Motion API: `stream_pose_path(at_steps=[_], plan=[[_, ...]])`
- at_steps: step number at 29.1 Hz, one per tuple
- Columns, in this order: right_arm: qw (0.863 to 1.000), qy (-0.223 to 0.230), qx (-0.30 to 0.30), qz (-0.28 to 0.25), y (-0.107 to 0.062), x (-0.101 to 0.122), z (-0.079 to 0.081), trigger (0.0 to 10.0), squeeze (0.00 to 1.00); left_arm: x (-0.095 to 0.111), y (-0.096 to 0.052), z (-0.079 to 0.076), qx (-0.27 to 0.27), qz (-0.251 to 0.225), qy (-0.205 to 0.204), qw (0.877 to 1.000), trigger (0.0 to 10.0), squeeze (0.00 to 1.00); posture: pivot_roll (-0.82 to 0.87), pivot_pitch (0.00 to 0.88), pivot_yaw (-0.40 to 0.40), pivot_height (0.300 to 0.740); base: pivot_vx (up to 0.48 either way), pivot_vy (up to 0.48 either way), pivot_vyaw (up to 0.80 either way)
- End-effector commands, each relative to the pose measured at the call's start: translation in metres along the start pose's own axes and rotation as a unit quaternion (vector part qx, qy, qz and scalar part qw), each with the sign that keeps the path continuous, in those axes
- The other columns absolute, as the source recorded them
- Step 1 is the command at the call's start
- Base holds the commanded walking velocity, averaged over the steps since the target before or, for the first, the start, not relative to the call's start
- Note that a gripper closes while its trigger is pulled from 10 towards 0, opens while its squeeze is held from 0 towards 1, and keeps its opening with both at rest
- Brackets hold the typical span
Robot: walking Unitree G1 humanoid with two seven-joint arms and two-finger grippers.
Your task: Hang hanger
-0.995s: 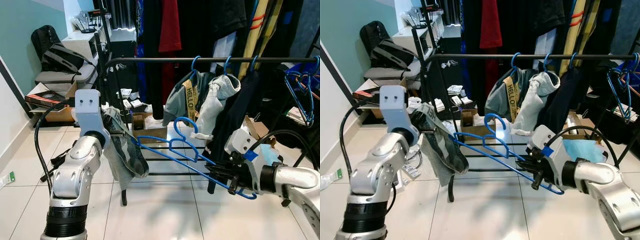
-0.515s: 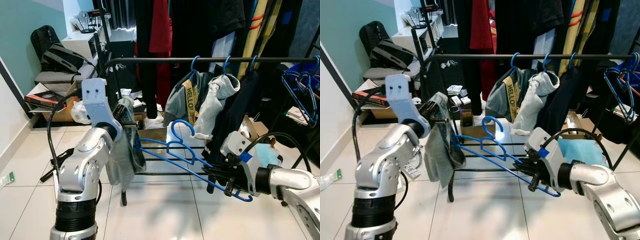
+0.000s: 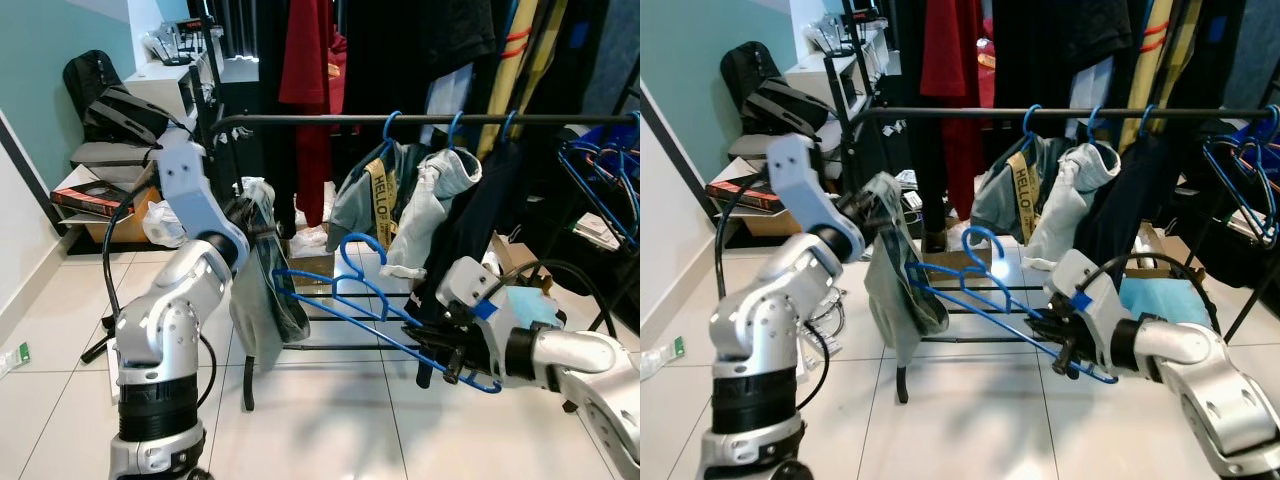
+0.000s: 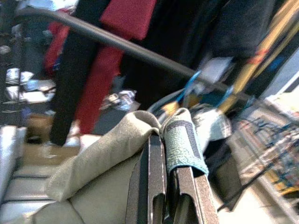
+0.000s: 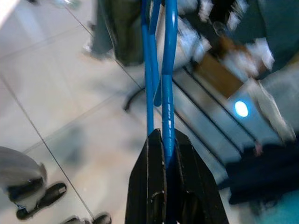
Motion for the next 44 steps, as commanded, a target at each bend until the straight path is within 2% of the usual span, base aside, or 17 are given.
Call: stream_pose_path(at_steps=[1,2,5,7,9,11,13,14,20,21,22,24,25,27,28,29,44], plan=[[0.998,0.025,-0.044,0.032,0.004,-0.013,-0.013,10.0,0.0,0.02,-0.003,-0.002,-0.019,-0.039,-0.027,0.999,10.0,0.0,-0.06,0.0,0.04,0.74,0.0,0.0,0.0],[0.992,0.065,-0.095,0.048,0.004,-0.024,-0.029,10.0,0.0,0.037,-0.007,0.0,-0.03,-0.074,-0.052,0.995,10.0,0.0,-0.06,0.0,0.037,0.74,0.0,0.0,0.0],[0.984,0.094,-0.139,0.054,0.002,-0.031,-0.044,10.0,0.0,0.049,-0.012,0.002,-0.041,-0.1,-0.071,0.992,10.0,0.0,-0.05,0.0,0.034,0.74,0.0,0.0,0.0],[0.968,0.138,-0.206,0.03,-0.002,-0.034,-0.067,10.0,0.0,0.058,-0.021,0.002,-0.073,-0.127,-0.099,0.984,10.0,0.0,-0.05,0.0,0.032,0.74,0.0,0.0,0.0],[0.968,0.138,-0.206,0.03,-0.002,-0.034,-0.067,10.0,0.0,0.058,-0.021,0.002,-0.073,-0.127,-0.099,0.984,10.0,0.0,-0.05,0.0,0.032,0.74,0.0,0.0,0.0],[0.957,0.164,-0.236,-0.047,-0.006,-0.014,-0.082,10.0,0.0,0.044,-0.029,-0.001,-0.113,-0.1,-0.087,0.985,10.0,0.0,-0.05,0.0,0.032,0.74,0.0,0.0,0.0],[0.957,0.164,-0.236,-0.047,-0.006,-0.014,-0.082,10.0,0.0,0.044,-0.029,-0.001,-0.113,-0.1,-0.087,0.985,10.0,0.0,-0.05,0.0,0.032,0.74,0.0,0.0,0.0],[0.951,0.175,-0.238,-0.089,-0.008,-0.002,-0.086,10.0,0.0,0.028,-0.032,0.0,-0.122,-0.07,-0.079,0.987,10.0,0.0,-0.05,0.0,0.031,0.74,0.0,0.0,0.0],[0.94,0.197,-0.217,-0.173,-0.011,0.028,-0.085,10.0,0.0,-0.018,-0.041,0.002,-0.134,0.018,-0.043,0.99,10.0,0.0,-0.06,0.0,0.033,0.74,0.0,0.0,0.0],[0.932,0.218,-0.202,-0.207,-0.012,0.039,-0.084,10.0,0.0,-0.041,-0.051,-0.01,-0.183,0.061,-0.006,0.981,10.0,0.0,-0.06,0.0,0.032,0.74,0.0,0.0,0.0],[0.921,0.242,-0.186,-0.24,-0.013,0.05,-0.083,10.0,0.0,-0.065,-0.066,-0.024,-0.242,0.107,0.047,0.963,10.0,0.0,-0.07,0.0,0.032,0.74,0.0,0.0,0.0],[0.921,0.242,-0.186,-0.24,-0.013,0.05,-0.083,10.0,0.0,-0.065,-0.066,-0.024,-0.242,0.107,0.047,0.963,10.0,0.0,-0.07,0.0,0.032,0.74,0.0,0.0,0.0],[0.913,0.259,-0.173,-0.262,-0.013,0.058,-0.082,10.0,0.0,-0.083,-0.079,-0.033,-0.286,0.141,0.078,0.945,10.0,0.0,-0.07,0.0,0.032,0.74,0.0,0.0,0.0],[0.913,0.259,-0.173,-0.262,-0.013,0.058,-0.082,10.0,0.0,-0.083,-0.079,-0.033,-0.286,0.141,0.078,0.945,10.0,0.0,-0.07,0.0,0.032,0.74,0.0,0.0,0.0],[0.907,0.269,-0.162,-0.28,-0.013,0.065,-0.08,10.0,0.0,-0.098,-0.09,-0.038,-0.317,0.168,0.11,0.927,10.0,0.0,-0.07,0.0,0.033,0.74,0.0,0.0,0.0],[0.905,0.273,-0.149,-0.289,-0.01,0.07,-0.077,10.0,0.0,-0.108,-0.094,-0.038,-0.322,0.181,0.132,0.92,10.0,0.0,-0.07,0.0,0.032,0.74,0.0,0.0,0.0],[0.907,0.281,-0.098,-0.298,0.01,0.082,-0.055,10.0,0.0,-0.121,-0.092,-0.045,-0.328,0.171,0.179,0.912,10.0,0.0,-0.07,0.0,0.033,0.74,0.0,0.0,0.0]])
Point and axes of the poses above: a point about 5 cm out from each wrist's last joint towards the gripper, its own y axis pointing out of the wrist towards the gripper, its own x axis along the axis of the wrist's last joint, z = x × y, the point moved 3 cm from there along y, pointing out of the wrist towards the gripper, and after that the axes turned 12 degrees about y, right-handed, at the moved point
